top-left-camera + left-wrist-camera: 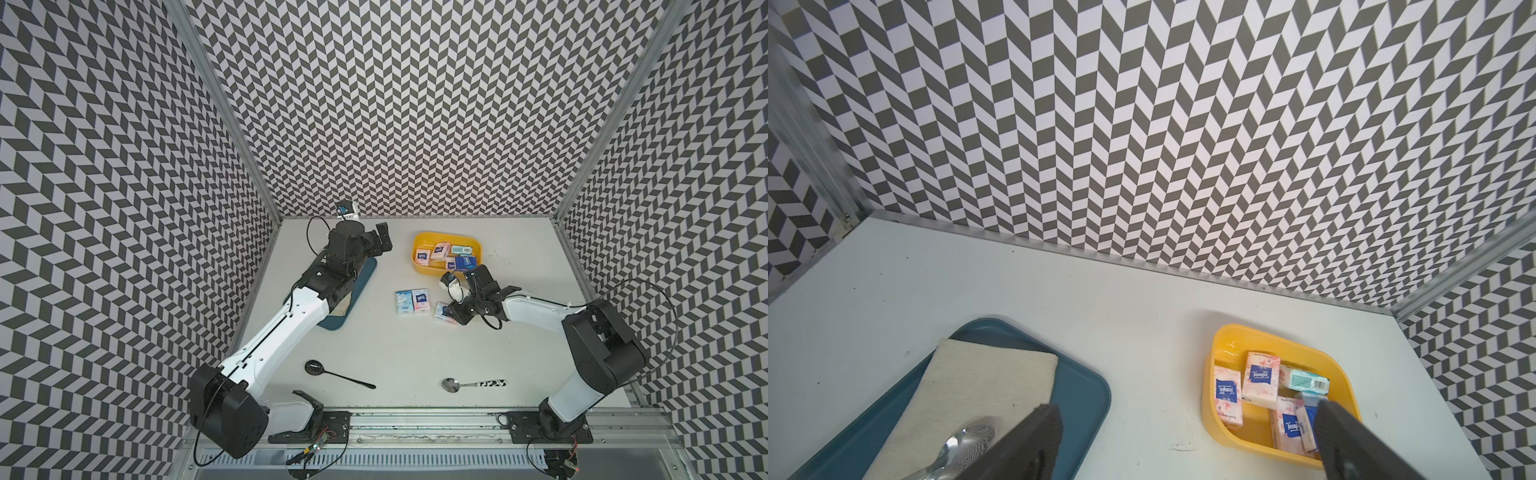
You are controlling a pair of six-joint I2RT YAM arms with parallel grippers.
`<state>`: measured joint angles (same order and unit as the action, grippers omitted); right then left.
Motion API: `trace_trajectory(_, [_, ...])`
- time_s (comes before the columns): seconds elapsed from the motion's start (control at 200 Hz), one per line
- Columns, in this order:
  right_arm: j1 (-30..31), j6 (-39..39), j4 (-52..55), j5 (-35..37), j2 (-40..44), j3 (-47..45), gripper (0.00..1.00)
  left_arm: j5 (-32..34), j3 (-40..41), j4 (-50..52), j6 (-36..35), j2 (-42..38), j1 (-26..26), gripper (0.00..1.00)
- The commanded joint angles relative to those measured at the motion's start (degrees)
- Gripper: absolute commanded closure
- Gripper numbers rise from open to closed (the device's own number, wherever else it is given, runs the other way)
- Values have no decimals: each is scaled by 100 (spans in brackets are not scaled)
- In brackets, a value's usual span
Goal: Take the pocket tissues out of the storage box
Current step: Adjust the pocket tissues at the center of the board.
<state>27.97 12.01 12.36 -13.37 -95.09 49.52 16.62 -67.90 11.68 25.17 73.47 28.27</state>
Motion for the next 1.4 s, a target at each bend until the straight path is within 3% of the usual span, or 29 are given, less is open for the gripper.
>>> trace_trajectory(0.0, [7,-718,215,535,-115,-103,67,-189,117,27,5,-282,42,1])
trace_trajectory(0.491, [-105,-2162,284,692,-475,101,81,-168,145,212,5,-531,131,1])
trace_trajectory(0.881, [-524,-3191,-377,453,-191,21,81,-194,38,106,42,-226,227,1])
trace_trajectory(1.062, [-529,-3493,-842,-367,391,-47,67,-168,-29,98,39,-150,235,1])
trace_trajectory(1.212, [-583,-3268,-458,-373,879,241,61,-131,-116,98,73,-97,236,1])
trace_trajectory(1.397, [-907,-2897,-268,-639,814,212,53,-100,-212,130,76,-40,231,1])
